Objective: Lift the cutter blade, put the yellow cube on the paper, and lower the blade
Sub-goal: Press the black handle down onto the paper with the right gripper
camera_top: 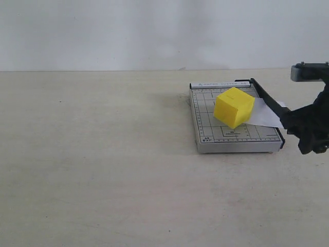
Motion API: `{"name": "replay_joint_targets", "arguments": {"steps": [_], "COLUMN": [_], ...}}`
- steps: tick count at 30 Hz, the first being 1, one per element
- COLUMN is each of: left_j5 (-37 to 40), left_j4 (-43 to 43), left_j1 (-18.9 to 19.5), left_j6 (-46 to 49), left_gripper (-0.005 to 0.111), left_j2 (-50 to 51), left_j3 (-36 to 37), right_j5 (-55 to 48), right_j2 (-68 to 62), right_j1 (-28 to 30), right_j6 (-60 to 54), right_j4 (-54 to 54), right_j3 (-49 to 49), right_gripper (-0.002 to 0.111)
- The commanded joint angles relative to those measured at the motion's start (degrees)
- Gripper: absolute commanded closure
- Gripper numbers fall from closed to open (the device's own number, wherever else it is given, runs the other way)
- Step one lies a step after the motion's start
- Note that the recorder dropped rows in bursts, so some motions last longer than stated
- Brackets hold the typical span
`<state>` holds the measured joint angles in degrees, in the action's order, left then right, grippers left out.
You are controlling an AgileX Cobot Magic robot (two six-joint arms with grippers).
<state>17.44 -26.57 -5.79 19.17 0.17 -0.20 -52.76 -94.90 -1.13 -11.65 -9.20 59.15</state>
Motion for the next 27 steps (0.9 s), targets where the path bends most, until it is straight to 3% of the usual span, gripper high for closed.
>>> {"name": "replay_joint_targets", "arguments": {"steps": [1, 11, 27], "left_j5": [-0.7, -0.7, -0.7], "left_j4": [-0.4, -0.4, -0.4], "left_j1": [0.2, 0.2, 0.2], "left_j6": [-0.8, -0.8, -0.8], "left_gripper": [0.102, 0.102, 0.102], "left_j2": [-0.2, -0.2, -0.2], "left_j3": [0.2, 0.2, 0.2], "right_j5": [5.3, 14.6, 16.0], "right_j2": [-0.6, -0.7, -1.7], "right_j1": [0.0, 0.0, 0.0], "right_j6": [-2.6, -4.3, -9.6], "right_j4": [-1.2, -2.2, -5.8], "right_j3": [-5.7, -15.9, -16.5], "right_gripper": [0.108, 0.108, 0.106]}}
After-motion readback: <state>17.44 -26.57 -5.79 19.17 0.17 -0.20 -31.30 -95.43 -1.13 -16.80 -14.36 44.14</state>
